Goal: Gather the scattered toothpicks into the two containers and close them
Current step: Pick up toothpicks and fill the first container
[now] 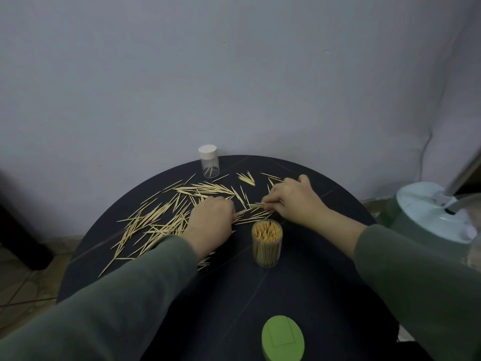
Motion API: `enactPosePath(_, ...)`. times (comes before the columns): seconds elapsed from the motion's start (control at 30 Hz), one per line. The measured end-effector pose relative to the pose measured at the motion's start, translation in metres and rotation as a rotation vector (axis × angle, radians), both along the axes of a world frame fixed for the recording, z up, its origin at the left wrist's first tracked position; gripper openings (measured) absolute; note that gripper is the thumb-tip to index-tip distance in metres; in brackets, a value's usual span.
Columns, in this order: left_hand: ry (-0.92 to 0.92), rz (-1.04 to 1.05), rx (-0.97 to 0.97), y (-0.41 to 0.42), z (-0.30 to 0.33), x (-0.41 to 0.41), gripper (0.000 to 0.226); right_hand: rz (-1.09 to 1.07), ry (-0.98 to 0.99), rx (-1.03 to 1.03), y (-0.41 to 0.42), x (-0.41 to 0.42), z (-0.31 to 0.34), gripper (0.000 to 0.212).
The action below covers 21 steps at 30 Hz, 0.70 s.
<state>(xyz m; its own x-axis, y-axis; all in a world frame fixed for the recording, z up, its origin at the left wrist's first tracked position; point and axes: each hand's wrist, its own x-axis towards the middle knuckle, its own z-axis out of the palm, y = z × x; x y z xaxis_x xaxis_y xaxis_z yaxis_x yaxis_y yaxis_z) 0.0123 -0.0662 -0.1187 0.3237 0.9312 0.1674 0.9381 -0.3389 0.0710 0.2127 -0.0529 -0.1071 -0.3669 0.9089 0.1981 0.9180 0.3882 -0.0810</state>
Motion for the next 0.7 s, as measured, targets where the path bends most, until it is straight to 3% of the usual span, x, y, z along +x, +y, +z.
enactPosePath(0.23,-0.477,0.015,-0.042,-0.006,0.014,0.006,0.003,-0.129,0.539,-0.142,-0.012,0.006,0.003,0.021)
enactPosePath(0.53,-0.506,-0.009,-0.098,-0.018,0.013,0.01,0.004,-0.206,0.463,-0.196,-0.032,0.002,-0.01,0.019)
enactPosePath(0.63,-0.596,-0.016,-0.08,-0.022,0.016,0.012,0.002,-0.159,0.64,-0.169,-0.035,0.0,-0.001,0.009)
enactPosePath(0.7,-0.774,-0.021,-0.103,-0.025,0.021,0.014,0.001,-0.137,0.868,-0.172,-0.039,-0.004,0.007,0.011)
